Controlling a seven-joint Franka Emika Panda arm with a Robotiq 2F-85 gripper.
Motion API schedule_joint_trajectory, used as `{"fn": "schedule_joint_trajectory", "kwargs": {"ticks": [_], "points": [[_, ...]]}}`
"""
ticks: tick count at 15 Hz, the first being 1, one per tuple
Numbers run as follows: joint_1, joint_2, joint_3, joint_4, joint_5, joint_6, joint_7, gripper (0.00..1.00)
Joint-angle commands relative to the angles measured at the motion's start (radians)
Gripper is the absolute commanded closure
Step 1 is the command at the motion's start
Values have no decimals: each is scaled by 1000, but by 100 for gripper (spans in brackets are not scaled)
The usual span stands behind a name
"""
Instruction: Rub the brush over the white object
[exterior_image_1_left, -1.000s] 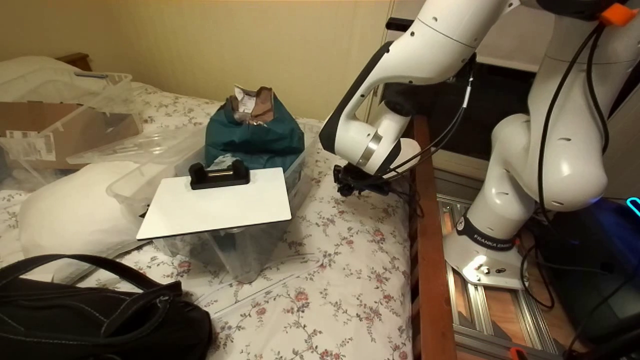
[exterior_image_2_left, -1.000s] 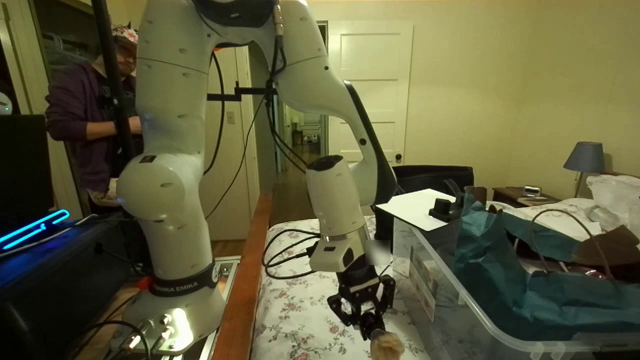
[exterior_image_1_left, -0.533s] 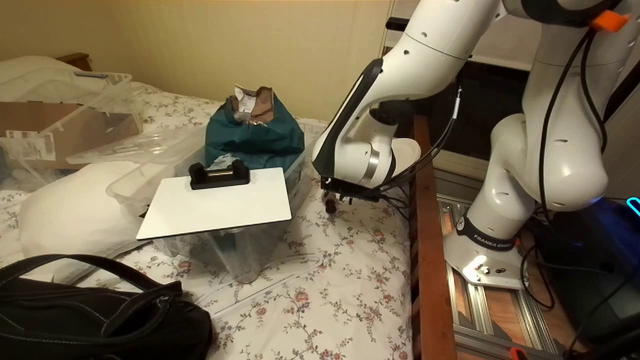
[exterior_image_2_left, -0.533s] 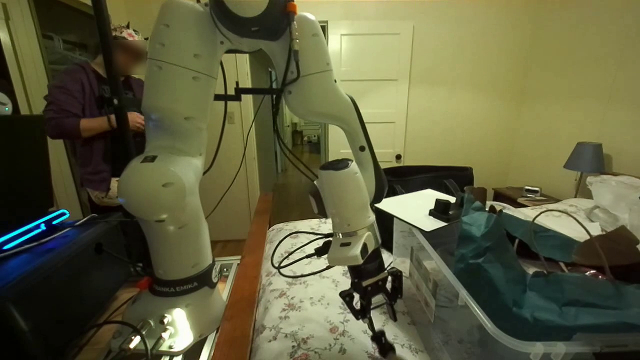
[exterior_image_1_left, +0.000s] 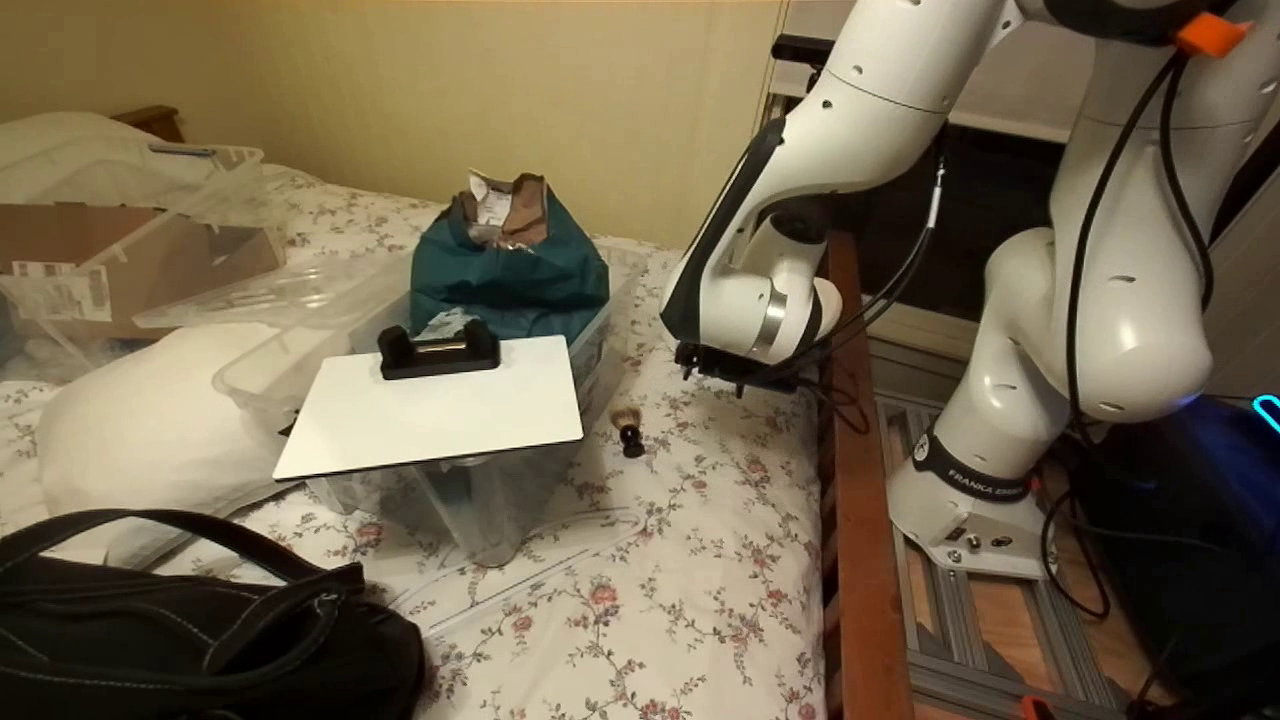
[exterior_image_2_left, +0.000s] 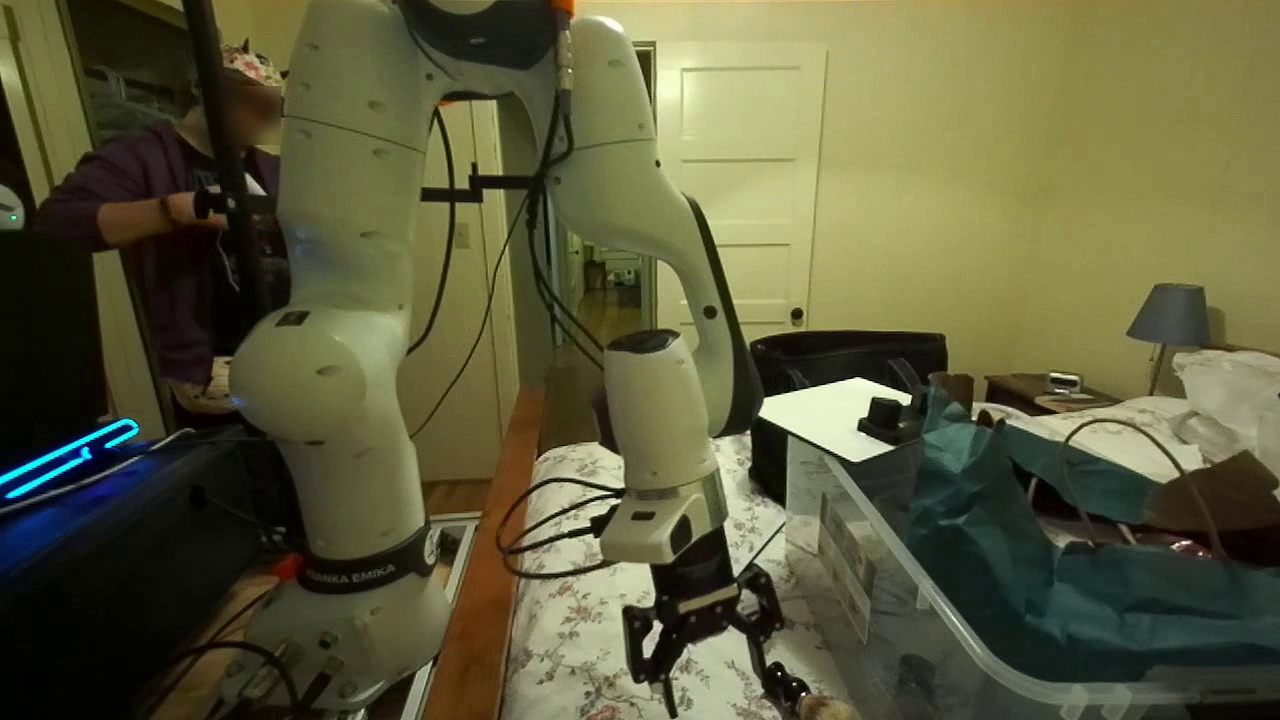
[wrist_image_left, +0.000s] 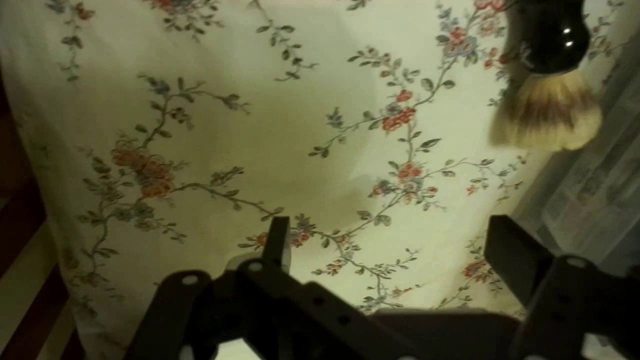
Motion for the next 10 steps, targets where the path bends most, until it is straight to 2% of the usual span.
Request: {"fn": "schedule_joint_trajectory", "kwargs": {"ticks": [1,6,7,10], "points": [[-36,-15,-46,-14,0,-46,-259,0],[-56,-21,-105,-11,12,-41,-638,0],[-44,-8,-87,-10,2,-24,-511,0],[-53,-8,-103,-9,2,-25,-601,0]]}}
